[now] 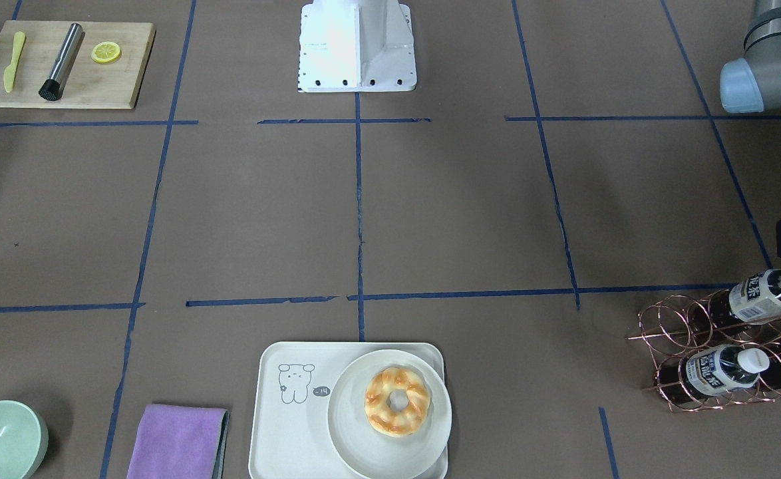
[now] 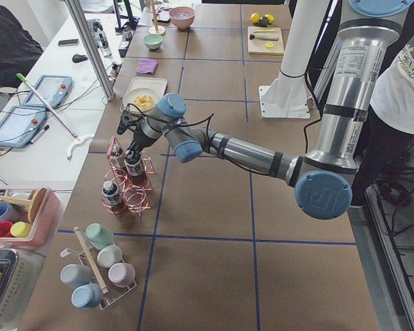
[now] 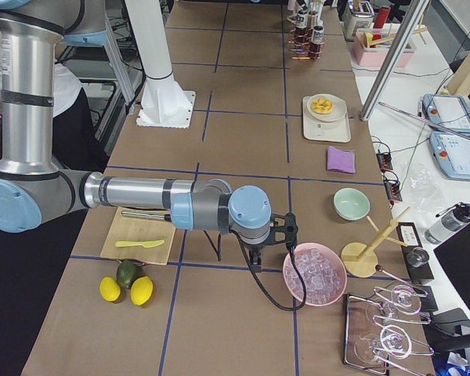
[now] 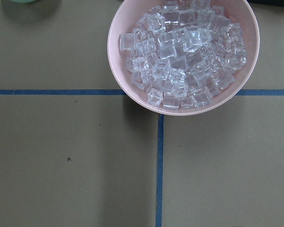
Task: Place tea on tray
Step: 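Reach the left gripper down to a tea bottle in the copper rack, then grasp the dark tea bottle with the left gripper and lift it out, then carry the bottle with the left gripper and stand it at table center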
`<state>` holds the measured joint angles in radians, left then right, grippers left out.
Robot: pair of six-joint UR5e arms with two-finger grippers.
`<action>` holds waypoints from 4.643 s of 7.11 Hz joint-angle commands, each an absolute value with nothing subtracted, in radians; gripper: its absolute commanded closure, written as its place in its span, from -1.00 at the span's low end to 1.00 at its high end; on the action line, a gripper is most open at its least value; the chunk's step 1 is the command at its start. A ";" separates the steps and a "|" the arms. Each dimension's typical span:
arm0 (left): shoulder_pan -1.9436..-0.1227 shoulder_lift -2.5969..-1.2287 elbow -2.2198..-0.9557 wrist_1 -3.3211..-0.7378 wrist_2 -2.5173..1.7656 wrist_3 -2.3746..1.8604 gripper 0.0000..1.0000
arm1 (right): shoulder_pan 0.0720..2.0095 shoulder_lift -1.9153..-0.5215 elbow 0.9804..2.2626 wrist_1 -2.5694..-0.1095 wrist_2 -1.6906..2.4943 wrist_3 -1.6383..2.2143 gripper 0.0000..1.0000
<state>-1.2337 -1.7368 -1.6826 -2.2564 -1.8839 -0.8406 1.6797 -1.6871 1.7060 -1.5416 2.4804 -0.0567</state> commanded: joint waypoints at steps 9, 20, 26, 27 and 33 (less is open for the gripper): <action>-1.280 -1.739 -2.154 -1.693 -1.882 -0.847 0.96 | 1.680 -1.689 1.706 -1.543 2.482 -0.057 -1.00; -0.533 -2.356 -1.977 -1.319 -1.381 -1.277 1.00 | 1.680 -1.686 1.741 -1.540 2.482 -0.057 -1.00; -0.411 -2.451 -1.772 -1.411 -1.301 -1.312 1.00 | 1.681 -1.684 1.741 -1.540 2.482 -0.057 -1.00; -0.408 -2.466 -1.746 -1.413 -1.302 -1.309 0.97 | 1.680 -1.686 1.740 -1.540 2.482 -0.057 -1.00; -0.419 -2.448 -1.817 -1.433 -1.316 -1.267 -1.00 | 1.680 -1.687 1.755 -1.540 2.487 -0.055 -1.00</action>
<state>-0.4117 -2.4565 -1.7849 -1.4349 -1.3102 -1.2921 1.6801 -1.6873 1.7449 -1.5401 2.4841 -0.0564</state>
